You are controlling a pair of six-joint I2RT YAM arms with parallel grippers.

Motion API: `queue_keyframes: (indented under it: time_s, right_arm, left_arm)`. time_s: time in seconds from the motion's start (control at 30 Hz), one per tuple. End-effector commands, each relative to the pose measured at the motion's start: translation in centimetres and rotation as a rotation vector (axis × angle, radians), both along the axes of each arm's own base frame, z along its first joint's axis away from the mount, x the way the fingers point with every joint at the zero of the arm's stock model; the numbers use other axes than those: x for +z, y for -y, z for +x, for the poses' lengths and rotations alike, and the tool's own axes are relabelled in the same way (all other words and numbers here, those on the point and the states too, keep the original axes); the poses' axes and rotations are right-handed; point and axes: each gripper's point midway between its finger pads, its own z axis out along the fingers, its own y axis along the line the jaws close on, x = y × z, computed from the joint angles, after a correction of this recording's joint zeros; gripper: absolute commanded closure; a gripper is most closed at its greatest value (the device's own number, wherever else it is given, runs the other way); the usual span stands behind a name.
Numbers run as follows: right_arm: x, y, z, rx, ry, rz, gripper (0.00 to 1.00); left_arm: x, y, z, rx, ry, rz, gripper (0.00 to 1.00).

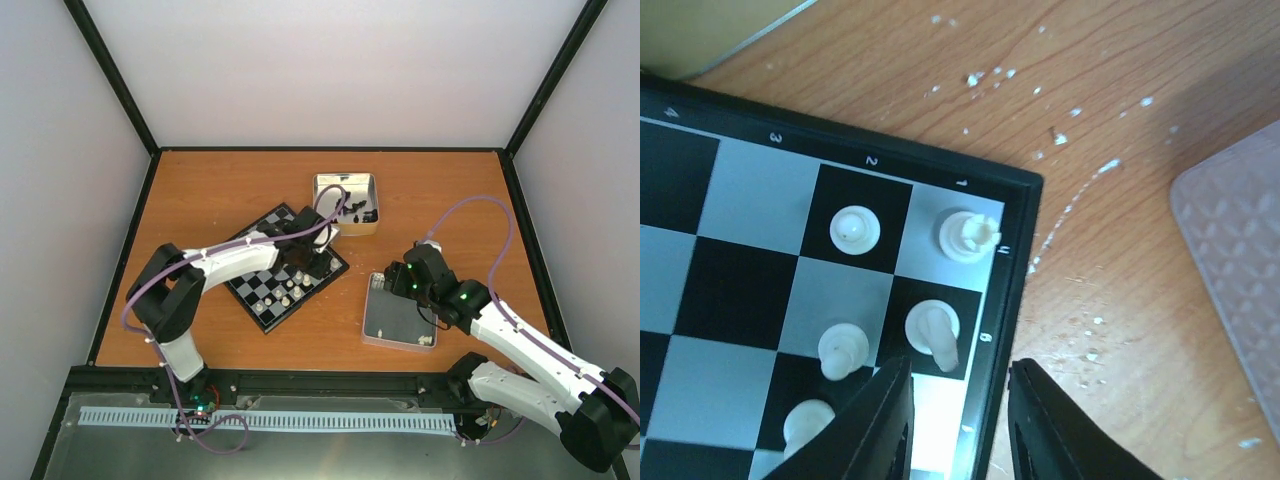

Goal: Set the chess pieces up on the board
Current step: Place the chess piece on the chessboard, then adjust the storage box at the center of the board.

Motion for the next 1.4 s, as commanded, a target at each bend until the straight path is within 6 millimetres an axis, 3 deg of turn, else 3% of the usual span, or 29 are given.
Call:
queue_keyframes:
  time_s: [0.0, 0.23, 0.43, 0.6, 0.77, 0.87, 1.1, 1.37]
  right_arm:
    - [0.3, 0.5, -0.1, -0.006, 0.009, -0.007, 0.27]
    - [-0.7, 0.1, -1.4, 0.111, -0.116, -0.059, 0.28]
    - [-3.6, 1.0, -7.4, 0.191, -0.509, -0.142, 0.3]
    - [-5.1, 1.0, -10.7, 0.257, -0.674, -0.133, 0.3]
    - [-7.4, 1.3, -11.4, 0.257, -0.777, -0.179, 0.3]
    - [-9.0, 1.3, -11.7, 0.242, -0.834, -0.197, 0.36]
    - [-10.4, 1.9, -13.0, 0.255, -0.931, -0.237, 0.49]
    - [-11.4, -1.5, -11.6, 0.359, -0.945, -0.128, 0.55]
  left_arm:
    - [5.6, 1.1, -0.1, -0.01, 0.067, -0.099, 0.73]
    - [11.0, 0.7, -0.9, -0.004, 0.169, -0.227, 0.58]
    - [13.5, -0.8, -0.8, 0.063, 0.262, -0.273, 0.49]
    - [14.3, -1.9, -0.8, 0.115, 0.308, -0.305, 0.48]
    - [14.5, -4.0, -0.4, 0.208, 0.354, -0.292, 0.47]
    - [14.6, -5.6, 0.0, 0.264, 0.383, -0.281, 0.46]
    - [14.5, -7.9, 1.6, 0.334, 0.396, -0.278, 0.44]
    - [14.0, -8.1, 3.6, 0.347, 0.396, -0.236, 0.44]
